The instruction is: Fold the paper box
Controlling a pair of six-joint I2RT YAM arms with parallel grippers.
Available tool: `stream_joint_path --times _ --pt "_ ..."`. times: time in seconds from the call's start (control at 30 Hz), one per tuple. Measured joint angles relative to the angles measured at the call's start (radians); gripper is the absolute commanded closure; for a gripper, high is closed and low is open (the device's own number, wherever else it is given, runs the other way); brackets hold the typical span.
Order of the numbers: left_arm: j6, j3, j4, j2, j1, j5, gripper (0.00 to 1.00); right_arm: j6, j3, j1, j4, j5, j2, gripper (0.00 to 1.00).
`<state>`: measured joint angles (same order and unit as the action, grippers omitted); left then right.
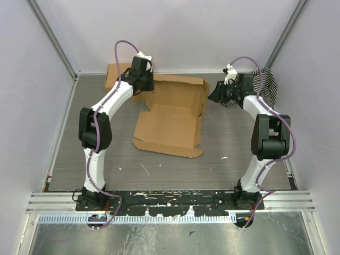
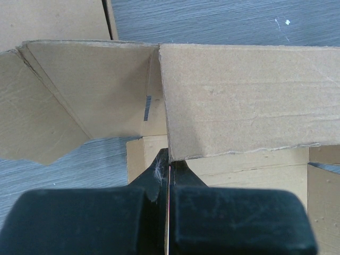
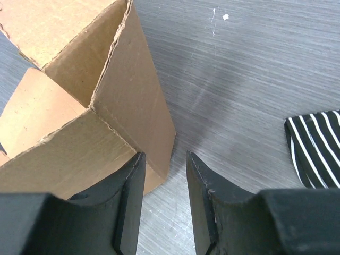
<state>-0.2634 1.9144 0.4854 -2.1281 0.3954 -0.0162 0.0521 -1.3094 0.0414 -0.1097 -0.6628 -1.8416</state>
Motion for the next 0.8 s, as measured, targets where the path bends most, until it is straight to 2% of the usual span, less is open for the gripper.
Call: stream_joint_path --times 0.43,0.8 --pt "0.0 0.081 0.039 -0.05 -0.001 0.005 1.0 -0.002 -0.142 0.01 -0.003 -0.007 -0.112 0.58" --pt "0.001 0.135 0.055 -0.089 -0.001 0.01 1.0 -0.003 -0.148 0.017 0.0 -0.055 -0.13 0.58"
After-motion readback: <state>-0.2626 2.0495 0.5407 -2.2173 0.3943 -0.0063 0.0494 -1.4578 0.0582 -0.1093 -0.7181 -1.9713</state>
